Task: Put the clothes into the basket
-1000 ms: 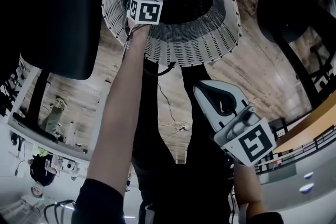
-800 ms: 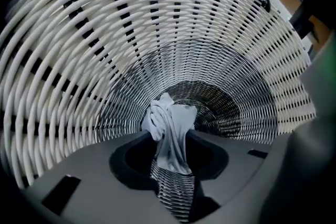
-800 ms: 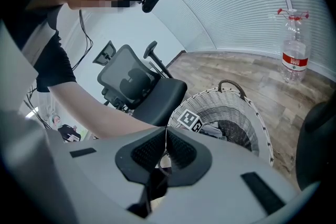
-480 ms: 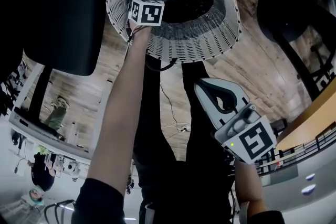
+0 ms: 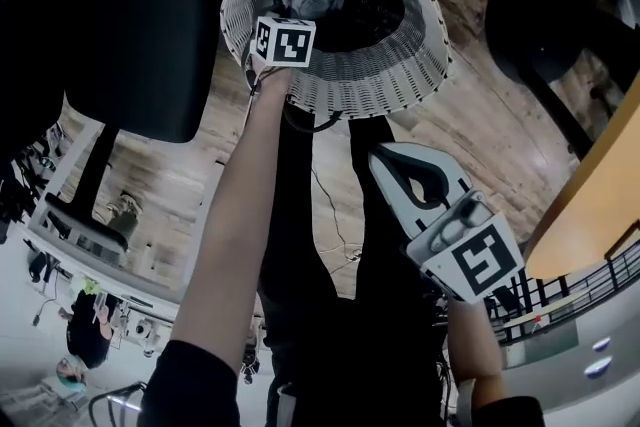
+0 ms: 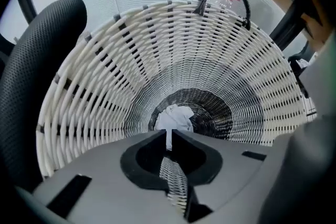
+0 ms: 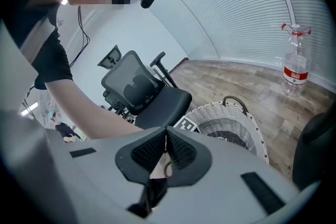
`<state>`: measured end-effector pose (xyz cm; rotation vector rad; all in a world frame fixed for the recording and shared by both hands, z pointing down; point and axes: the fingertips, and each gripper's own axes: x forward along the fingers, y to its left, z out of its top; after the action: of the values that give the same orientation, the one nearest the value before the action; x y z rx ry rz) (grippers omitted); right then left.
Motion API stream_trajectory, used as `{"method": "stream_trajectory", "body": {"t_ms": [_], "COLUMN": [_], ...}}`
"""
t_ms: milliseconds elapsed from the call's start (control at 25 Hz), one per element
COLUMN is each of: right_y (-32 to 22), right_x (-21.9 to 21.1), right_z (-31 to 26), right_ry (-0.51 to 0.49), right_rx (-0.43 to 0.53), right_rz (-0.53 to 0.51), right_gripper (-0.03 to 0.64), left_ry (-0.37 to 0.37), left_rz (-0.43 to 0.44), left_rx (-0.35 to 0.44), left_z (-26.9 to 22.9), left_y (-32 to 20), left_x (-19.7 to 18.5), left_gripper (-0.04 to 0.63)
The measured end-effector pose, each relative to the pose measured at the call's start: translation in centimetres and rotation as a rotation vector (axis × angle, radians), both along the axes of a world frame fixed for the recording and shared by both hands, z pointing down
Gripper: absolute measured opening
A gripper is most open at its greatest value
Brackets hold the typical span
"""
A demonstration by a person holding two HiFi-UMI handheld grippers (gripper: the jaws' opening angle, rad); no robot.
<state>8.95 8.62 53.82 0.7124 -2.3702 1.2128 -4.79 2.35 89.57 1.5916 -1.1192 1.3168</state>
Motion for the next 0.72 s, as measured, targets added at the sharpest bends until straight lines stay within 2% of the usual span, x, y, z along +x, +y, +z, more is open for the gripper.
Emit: {"method": "stream_trajectory", "body": {"t_ms": [280, 560, 720], "right_y": [-1.8, -1.9, -1.4], "right_x": [0.2, 2.0, 3.1], "right_z": [-5.0, -9.9, -11.8], "right_ry": [-0.005, -0.021, 0.013], "right_rx": [0.055, 0.139, 0.151], "right_rz": [0.031, 0.042, 0.051], "right_gripper": [0.017, 0.018, 0.017], "left_ry": [-0.036, -0.026, -0.043], "left_rz": [0.117, 0.169, 0.263], "left_rx": [-0.011, -0.022, -0.042], "left_z": [-4.4, -9.9, -12.4], "left_y": [1.4, 3.9, 5.6], "left_x": [0.1, 1.0, 2.0], "left_gripper": [0.032, 0.018, 0.012]}}
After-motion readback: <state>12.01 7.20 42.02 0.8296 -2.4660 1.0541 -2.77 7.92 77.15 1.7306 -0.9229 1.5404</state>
